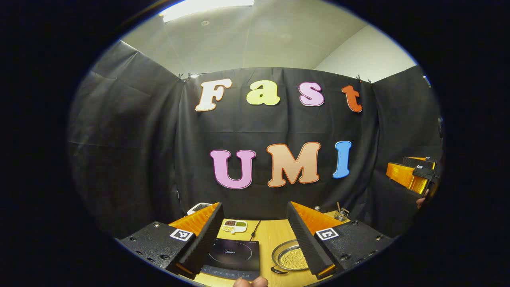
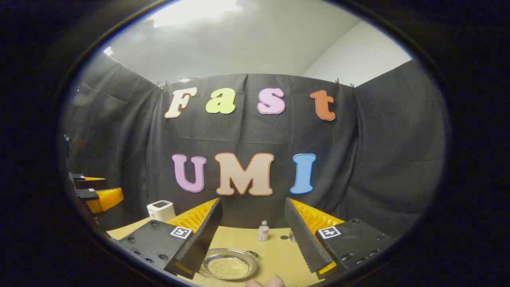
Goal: First push the handle of the pot to place it horizontally, then grasp the pot with both hands and set it on the induction cooktop.
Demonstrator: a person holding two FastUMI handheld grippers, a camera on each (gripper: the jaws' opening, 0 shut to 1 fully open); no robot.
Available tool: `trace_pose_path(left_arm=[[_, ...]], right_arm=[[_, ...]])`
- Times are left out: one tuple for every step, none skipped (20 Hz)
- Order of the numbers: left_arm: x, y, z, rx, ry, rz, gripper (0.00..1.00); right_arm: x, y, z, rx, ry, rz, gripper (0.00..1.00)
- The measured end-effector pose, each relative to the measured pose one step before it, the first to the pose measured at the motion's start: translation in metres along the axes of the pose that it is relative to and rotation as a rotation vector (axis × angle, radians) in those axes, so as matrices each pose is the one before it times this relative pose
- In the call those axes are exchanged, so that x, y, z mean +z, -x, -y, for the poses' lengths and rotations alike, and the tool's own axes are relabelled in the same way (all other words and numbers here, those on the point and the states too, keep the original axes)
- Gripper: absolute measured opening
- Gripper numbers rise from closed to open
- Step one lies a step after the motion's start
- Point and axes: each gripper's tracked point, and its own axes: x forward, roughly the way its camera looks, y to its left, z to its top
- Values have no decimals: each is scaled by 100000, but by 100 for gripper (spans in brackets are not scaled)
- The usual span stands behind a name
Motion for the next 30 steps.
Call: trace_pose_path(left_arm=[[207,54,-175,176,-142,284,94],[-173,141,-46,180,-111,-112,94],[52,103,-72,159,77,250,94],[-40,69,-105,-21,-57,-148,94],[-59,38,-62,-85,-267,-134,94],[-83,64,-193,-157,-245,-12,94],[100,102,-194,-203,-355,198,94],[-44,-39,-298,-23,-394,164,94],[-24,-43,-265,1,-286,188,94],[-9,74,-324,50,-174,124,94],[-65,58,-265,-67,86,-144,96],[-213,43,-235,-142,160,-128,94],[-114,-37,-252,-228,77,-86,94],[-121,16,-313,-185,18,-55,96],[-69,15,-233,-239,60,159,94],[-99,24,-233,-443,155,202,96],[13,-6,-217,-428,242,28,96],[-135,133,-219,-468,388,155,94],[-4,7,-293,-338,270,179,94],[-244,-36,-323,-173,159,-183,94],[-235,116,-293,-276,521,-199,94],[-230,37,-126,-405,668,-430,96],[-196,-26,-235,-223,343,-397,96],[-351,-74,-266,-164,77,-482,96],[-191,-69,-204,-3,-114,-684,96],[-298,-113,-181,182,-127,-321,96],[-260,-256,-65,11,78,-518,94],[-450,-372,103,-158,209,-840,94],[-416,-311,22,300,-272,-1167,96],[-675,-488,-86,399,-412,-1342,94]], right_arm=[[68,-60,30,179,31,-13,99],[-49,-93,-124,344,173,-155,99],[84,34,-203,153,260,-109,99],[-85,-50,-111,167,51,-42,99],[-99,-29,-276,297,-128,-84,99],[-184,-72,-320,337,-74,-217,99],[-45,25,-334,532,31,-87,99],[-68,-140,-489,697,394,45,99],[59,114,-199,-186,1275,192,98],[-111,98,-112,-365,1808,140,87],[-123,-143,-192,-194,1637,-231,76],[-333,10,-274,54,1058,-518,62],[-185,17,-143,-485,560,-571,49],[-306,-139,190,-1482,-367,-805,35],[-309,99,-317,754,-1941,-841,22],[-588,669,-548,1270,-2369,-589,18],[-91,-721,-281,-131,-1400,-692,11],[-525,13,-48,603,-1137,-1706,7],[-567,337,-636,1394,-1053,-3862,3],[-677,-304,134,-234,-1124,-786,0],[-391,-14,6,-528,-1000,-995,4],[14,27,96,-694,-679,-680,4],[-173,118,-145,-167,-196,-249,2],[-660,-56,-47,-81,509,-613,2],[-671,29,-169,366,444,-1240,7],[-987,-93,-233,822,-100,-2039,2],[-934,-222,-147,479,-540,-2197,7],[-939,-274,11,403,-811,-2384,7],[-852,-336,150,81,-887,-2349,7],[-969,-405,132,607,-656,-2254,2]])
